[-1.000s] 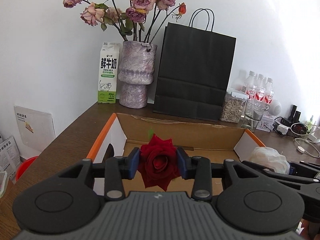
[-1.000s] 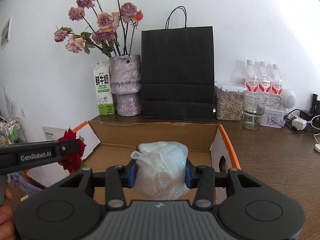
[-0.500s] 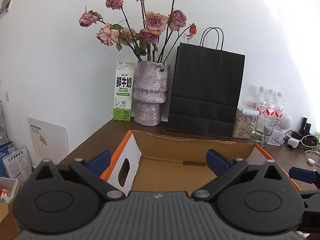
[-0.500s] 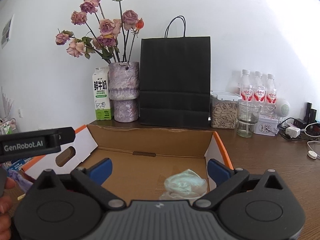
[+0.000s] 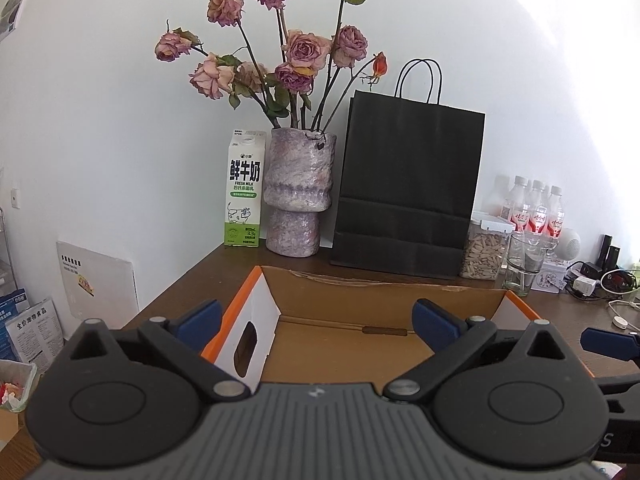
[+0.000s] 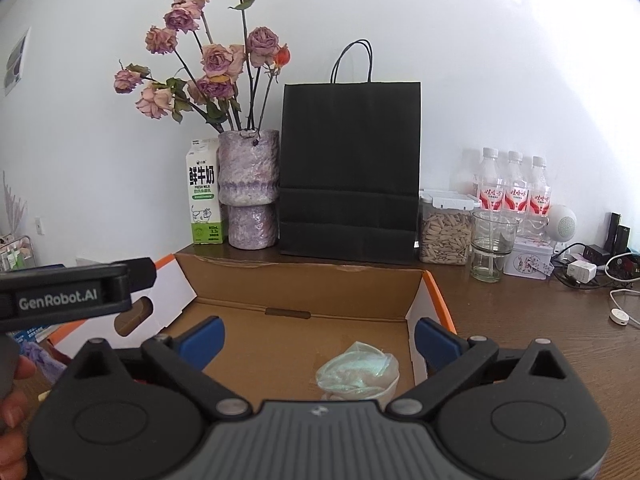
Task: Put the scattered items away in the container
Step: 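Release the bag and the rose into the cardboard box with both grippers, then move both grippers back toward the remaining items on the table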
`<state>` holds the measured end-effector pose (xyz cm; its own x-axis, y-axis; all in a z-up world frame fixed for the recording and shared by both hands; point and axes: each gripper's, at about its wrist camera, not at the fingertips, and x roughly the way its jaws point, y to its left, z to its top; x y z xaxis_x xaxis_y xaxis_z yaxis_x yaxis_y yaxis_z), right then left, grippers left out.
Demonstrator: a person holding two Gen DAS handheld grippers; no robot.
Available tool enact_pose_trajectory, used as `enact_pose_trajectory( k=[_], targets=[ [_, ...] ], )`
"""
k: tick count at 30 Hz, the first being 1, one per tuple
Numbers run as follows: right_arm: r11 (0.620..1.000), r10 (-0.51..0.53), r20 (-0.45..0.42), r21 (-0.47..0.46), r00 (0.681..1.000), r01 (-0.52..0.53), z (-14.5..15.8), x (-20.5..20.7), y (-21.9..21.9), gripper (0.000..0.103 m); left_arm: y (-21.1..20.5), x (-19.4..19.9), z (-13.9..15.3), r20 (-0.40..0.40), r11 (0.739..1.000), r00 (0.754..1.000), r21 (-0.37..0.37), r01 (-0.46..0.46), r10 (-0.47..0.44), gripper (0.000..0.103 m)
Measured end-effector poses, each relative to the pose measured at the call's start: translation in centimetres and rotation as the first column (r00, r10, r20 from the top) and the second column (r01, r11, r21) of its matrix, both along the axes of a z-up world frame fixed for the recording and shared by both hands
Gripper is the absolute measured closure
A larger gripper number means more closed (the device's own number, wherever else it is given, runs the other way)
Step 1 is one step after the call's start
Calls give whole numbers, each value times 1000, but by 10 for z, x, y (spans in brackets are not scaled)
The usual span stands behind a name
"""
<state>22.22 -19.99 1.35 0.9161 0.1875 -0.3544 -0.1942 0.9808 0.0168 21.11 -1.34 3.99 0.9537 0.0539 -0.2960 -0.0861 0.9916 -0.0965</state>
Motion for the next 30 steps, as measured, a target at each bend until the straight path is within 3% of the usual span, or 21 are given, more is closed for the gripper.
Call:
enact_pose_trajectory(
  k=[12, 30],
  targets=[
    [1000, 3, 38, -23, 999, -2, 22, -25, -1, 1, -4, -23, 18, 37, 999, 999, 31, 19, -20, 0],
    [999, 10, 67, -45, 998, -7, 30, -94, -11, 1, 13, -97, 30, 77, 1000, 997, 21, 24, -25, 0]
  ],
)
